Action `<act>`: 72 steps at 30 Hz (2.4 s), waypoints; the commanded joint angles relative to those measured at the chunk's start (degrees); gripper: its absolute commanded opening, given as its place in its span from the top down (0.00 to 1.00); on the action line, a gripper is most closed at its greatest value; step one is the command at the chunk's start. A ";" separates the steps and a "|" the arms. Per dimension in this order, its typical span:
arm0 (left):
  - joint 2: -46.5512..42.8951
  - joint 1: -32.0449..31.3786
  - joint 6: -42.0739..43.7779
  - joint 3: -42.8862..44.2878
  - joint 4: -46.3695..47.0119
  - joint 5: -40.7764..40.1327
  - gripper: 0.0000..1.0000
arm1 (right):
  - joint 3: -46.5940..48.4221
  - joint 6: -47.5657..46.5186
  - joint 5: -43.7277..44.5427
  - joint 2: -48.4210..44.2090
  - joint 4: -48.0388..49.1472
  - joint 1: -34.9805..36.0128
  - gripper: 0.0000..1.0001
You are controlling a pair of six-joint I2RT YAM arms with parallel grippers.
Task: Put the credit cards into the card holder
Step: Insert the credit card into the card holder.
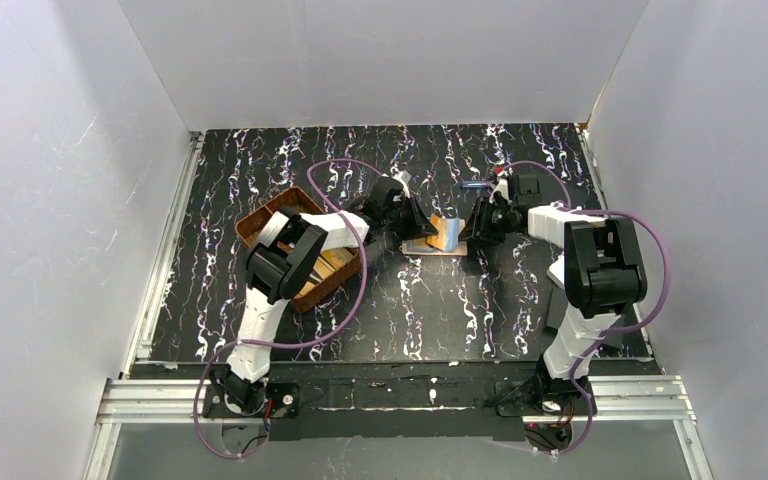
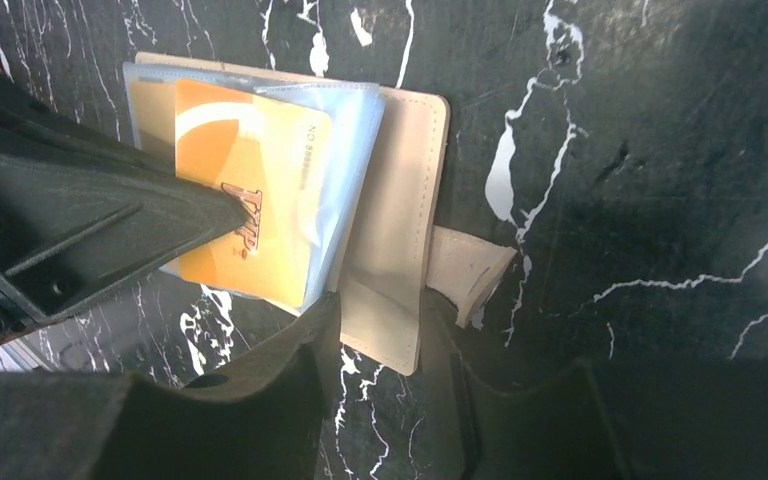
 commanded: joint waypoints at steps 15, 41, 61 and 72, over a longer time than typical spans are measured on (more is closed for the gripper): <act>-2.04 -0.01 1.00 -2.07 -4.76 -2.53 1.00 | -7.44 4.69 -5.31 -10.08 3.13 -1.84 0.52; -3.85 1.55 2.67 -2.94 -5.64 -3.71 1.00 | -5.54 4.54 -4.90 0.93 5.84 -1.78 0.99; 0.42 0.55 3.41 0.00 -3.35 -1.93 1.00 | -4.67 4.24 -6.65 1.16 5.29 -1.75 0.99; 1.57 -0.53 -6.48 -3.91 6.59 -0.93 1.00 | -4.40 4.43 -7.00 0.89 5.06 -1.75 0.99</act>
